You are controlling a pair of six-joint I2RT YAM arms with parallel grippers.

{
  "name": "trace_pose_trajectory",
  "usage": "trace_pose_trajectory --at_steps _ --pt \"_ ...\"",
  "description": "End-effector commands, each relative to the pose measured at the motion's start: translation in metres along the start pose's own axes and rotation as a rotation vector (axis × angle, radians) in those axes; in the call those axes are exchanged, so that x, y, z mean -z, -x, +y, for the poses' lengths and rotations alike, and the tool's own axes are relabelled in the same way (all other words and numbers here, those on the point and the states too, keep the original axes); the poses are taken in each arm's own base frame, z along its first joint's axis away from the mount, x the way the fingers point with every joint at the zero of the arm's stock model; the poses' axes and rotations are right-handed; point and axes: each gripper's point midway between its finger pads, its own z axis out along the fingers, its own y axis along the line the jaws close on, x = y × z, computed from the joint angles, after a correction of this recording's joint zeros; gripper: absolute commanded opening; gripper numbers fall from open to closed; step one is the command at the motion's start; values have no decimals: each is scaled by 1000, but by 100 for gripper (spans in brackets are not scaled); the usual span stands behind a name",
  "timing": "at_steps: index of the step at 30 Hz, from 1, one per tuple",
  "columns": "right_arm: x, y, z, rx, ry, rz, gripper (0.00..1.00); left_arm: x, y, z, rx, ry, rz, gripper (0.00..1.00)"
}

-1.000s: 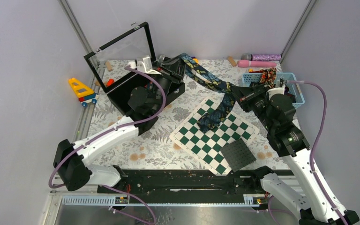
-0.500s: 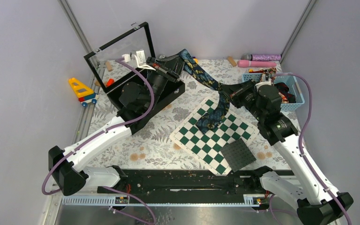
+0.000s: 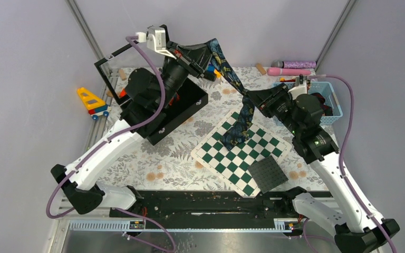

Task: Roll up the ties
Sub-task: Flatten out the tie.

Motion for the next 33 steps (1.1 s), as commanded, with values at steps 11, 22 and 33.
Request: trace_pose_trajectory --at_steps 11,22,33 --pt "40 10 9 440 104 -63 70 -25 102 -43 -214 -104 5 0" --pt "12 -10 -23 613 145 -14 71 -26 123 -49 -273 -120 19 0" --pt "-22 -66 -17 698 396 182 69 -5 138 -55 -357 -140 42 0"
